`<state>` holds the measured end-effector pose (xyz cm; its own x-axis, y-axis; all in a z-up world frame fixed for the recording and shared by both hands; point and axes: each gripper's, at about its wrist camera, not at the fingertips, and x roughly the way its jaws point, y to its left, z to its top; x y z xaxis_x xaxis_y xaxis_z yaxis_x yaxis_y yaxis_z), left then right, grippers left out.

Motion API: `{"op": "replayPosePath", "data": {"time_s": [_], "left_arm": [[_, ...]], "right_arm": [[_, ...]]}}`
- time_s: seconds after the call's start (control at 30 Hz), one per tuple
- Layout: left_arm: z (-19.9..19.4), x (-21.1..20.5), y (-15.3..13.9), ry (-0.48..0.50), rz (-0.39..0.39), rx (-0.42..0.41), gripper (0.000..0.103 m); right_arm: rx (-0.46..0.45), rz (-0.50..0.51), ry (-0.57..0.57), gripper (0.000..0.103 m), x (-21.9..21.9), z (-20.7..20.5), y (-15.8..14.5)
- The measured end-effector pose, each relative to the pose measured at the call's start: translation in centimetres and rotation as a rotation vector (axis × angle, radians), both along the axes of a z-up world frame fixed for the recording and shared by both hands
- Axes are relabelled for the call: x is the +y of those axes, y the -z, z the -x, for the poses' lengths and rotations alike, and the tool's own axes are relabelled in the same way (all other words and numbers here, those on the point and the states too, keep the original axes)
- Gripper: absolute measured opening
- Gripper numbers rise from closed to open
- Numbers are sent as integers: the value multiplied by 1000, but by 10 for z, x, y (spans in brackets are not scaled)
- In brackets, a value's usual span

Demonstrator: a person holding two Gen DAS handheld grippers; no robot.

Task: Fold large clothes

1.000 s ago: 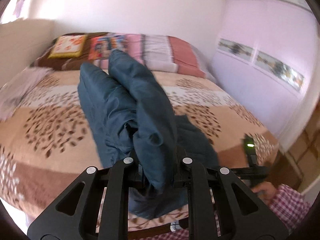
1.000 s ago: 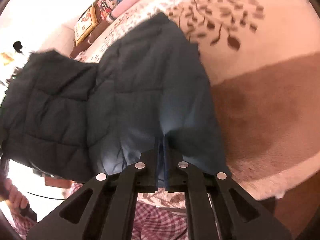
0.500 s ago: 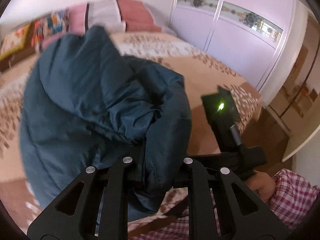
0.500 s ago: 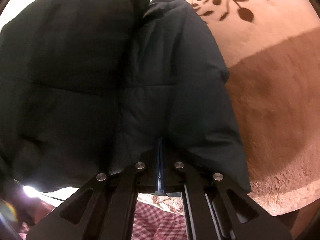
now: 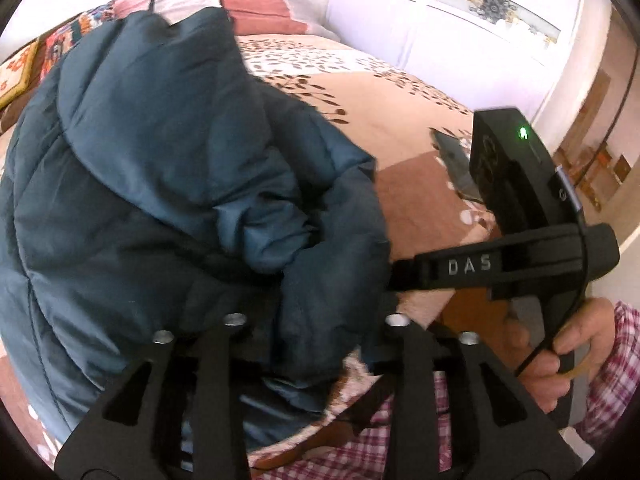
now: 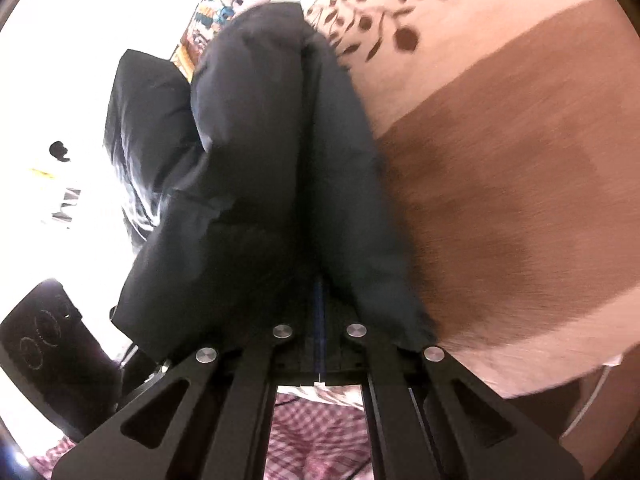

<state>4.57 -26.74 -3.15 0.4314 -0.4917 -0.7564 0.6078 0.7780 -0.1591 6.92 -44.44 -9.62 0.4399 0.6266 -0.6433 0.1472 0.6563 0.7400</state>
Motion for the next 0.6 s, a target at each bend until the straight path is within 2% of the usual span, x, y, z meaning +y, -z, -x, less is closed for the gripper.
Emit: {"op": "replayPosePath", "data": {"time_s": [0.07, 0.1, 0.23, 0.33, 0.4, 0.47, 0.6], "left_arm": [[8, 3, -10, 23, 15, 3, 56], [13, 6, -16, 37, 31, 6, 57], [31, 43, -47, 59, 137, 25, 58], [41, 81, -64, 22, 199, 16, 58], [45, 111, -70, -47, 225, 0, 58], [48, 150, -69, -178, 232, -5, 58], [47, 202, -49, -366, 230, 63, 58]], "right_arm": [[-12, 62, 13, 2, -4, 3, -13], [-23, 96, 19, 4, -6, 6, -21], [-87, 215, 41, 4, -14, 5, -60], [-139, 278, 45, 4, -8, 8, -89], [-183, 326, 24, 4, 9, 0, -109], [-232, 367, -20, 4, 31, -12, -129], [-309, 437, -150, 4, 91, -41, -172]]}}
